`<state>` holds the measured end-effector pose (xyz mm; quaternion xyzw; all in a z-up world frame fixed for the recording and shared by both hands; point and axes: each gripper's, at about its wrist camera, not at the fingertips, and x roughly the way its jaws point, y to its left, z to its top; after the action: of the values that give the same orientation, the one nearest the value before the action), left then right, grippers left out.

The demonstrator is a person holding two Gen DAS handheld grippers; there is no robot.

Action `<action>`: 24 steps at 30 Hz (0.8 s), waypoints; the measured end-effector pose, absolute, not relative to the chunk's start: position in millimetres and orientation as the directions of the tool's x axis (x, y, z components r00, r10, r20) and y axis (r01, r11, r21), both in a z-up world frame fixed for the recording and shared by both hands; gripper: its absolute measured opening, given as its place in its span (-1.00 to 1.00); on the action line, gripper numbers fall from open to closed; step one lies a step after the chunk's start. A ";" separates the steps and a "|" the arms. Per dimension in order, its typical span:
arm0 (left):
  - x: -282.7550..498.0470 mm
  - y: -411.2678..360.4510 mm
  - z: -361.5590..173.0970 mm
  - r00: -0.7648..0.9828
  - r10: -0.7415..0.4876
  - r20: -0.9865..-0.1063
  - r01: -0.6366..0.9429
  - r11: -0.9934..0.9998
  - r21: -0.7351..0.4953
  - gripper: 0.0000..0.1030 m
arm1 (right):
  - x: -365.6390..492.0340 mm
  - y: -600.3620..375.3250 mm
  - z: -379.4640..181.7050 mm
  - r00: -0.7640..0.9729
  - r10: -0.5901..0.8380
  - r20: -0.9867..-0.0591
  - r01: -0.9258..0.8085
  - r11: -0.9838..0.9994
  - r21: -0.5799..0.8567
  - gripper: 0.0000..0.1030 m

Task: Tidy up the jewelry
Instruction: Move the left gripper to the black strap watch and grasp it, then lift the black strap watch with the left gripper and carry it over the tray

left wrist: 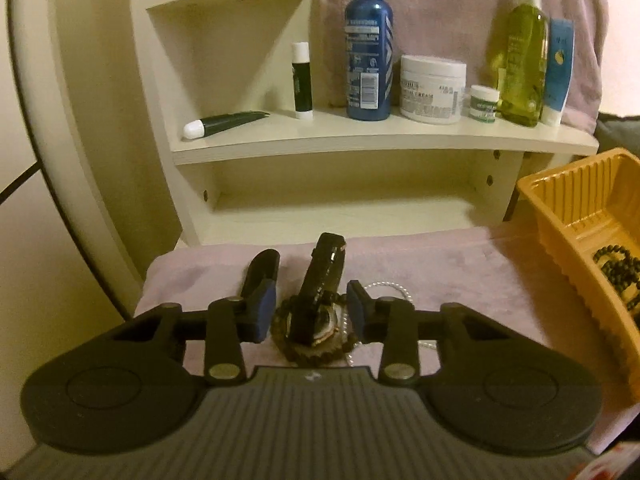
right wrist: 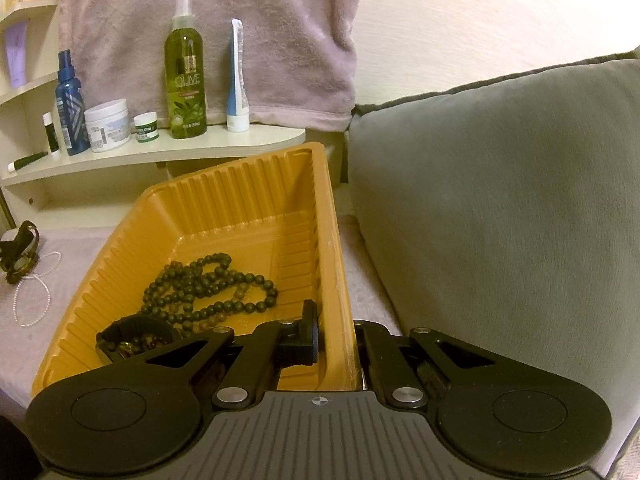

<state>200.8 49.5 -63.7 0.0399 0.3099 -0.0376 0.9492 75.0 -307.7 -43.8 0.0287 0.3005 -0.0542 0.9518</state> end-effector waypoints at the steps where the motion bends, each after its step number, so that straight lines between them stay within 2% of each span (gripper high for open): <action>1: 203.8 49.6 -65.0 0.802 -0.050 -0.595 0.106 0.993 0.060 -0.39 | 74.9 -307.9 -44.1 0.813 -0.086 -0.576 0.120 0.993 0.022 -0.93; 8: 217.5 48.6 -73.3 0.774 -0.048 -0.632 0.158 0.980 0.120 -0.49 | 75.5 -309.2 -45.2 0.813 -0.086 -0.576 0.120 0.993 0.021 -0.93; 14: 215.9 48.6 -74.8 0.768 -0.049 -0.638 0.173 0.976 0.133 -0.70 | 75.6 -309.2 -45.1 0.813 -0.086 -0.576 0.120 0.993 0.020 -0.93; 24: 208.8 50.7 -63.7 0.781 -0.053 -0.622 0.163 0.979 0.121 -0.72 | 75.5 -309.4 -45.3 0.813 -0.087 -0.576 0.121 0.992 0.021 -0.93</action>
<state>208.8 50.7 -63.7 0.0846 0.3256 -0.0576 0.9400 75.5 -309.4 -45.3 0.0282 0.3010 -0.0545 0.9517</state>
